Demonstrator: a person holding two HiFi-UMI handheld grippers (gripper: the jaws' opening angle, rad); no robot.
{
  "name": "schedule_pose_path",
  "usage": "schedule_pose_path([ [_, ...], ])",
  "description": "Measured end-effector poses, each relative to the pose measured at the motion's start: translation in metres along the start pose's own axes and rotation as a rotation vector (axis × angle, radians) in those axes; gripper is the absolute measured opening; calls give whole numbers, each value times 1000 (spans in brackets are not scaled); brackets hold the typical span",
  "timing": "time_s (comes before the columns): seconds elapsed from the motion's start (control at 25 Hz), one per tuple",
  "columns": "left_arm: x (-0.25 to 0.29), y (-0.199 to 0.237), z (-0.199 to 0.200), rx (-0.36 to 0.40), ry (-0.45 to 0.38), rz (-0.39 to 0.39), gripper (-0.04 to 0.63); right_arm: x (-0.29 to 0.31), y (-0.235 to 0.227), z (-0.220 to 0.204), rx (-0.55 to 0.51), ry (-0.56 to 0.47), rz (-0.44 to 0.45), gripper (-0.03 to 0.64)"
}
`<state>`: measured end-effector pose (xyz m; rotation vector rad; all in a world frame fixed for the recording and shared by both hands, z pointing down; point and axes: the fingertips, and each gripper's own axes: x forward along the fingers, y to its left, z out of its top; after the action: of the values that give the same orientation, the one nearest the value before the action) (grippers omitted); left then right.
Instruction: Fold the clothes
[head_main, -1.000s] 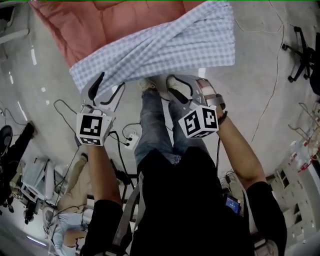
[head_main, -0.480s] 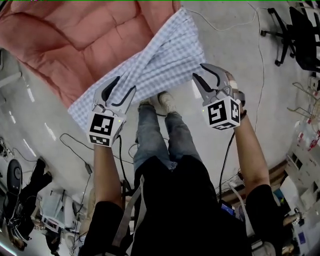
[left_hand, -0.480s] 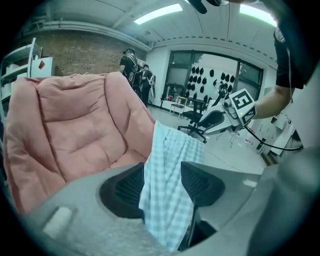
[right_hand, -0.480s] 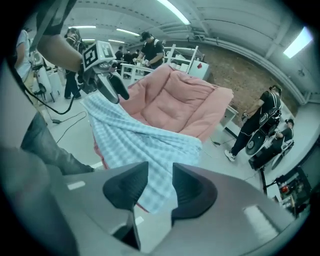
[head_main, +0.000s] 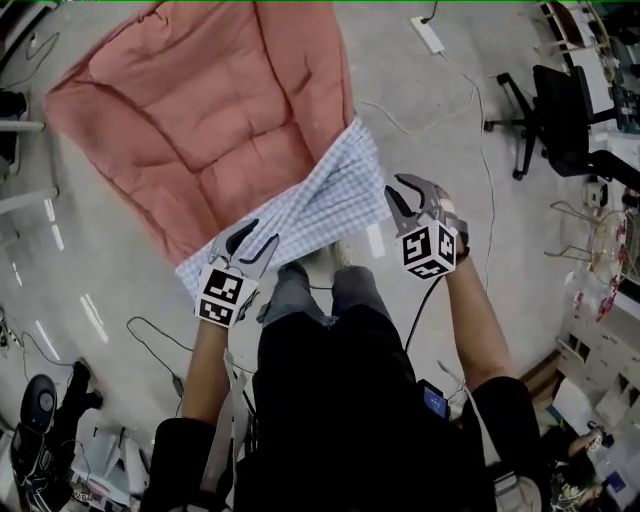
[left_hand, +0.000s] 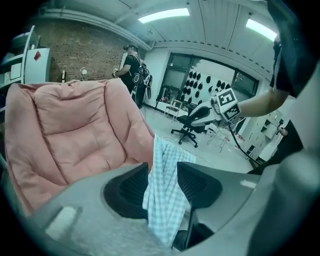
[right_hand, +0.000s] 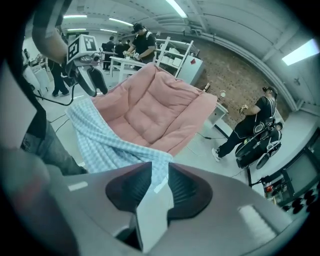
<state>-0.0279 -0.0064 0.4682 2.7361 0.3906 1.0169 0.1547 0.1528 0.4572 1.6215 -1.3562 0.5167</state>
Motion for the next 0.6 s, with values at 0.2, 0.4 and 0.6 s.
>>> schedule_pose_path([
  [0.2, 11, -2, 17, -25, 7, 37, 190, 22, -52, 5, -36, -35, 14, 107],
  [0.4, 84, -12, 44, -112, -6, 147, 192, 81, -95, -20, -146, -99, 161, 104],
  [0.6, 120, -17, 63, -254, -13, 338, 192, 125, -115, -16, -295, -195, 385, 104],
])
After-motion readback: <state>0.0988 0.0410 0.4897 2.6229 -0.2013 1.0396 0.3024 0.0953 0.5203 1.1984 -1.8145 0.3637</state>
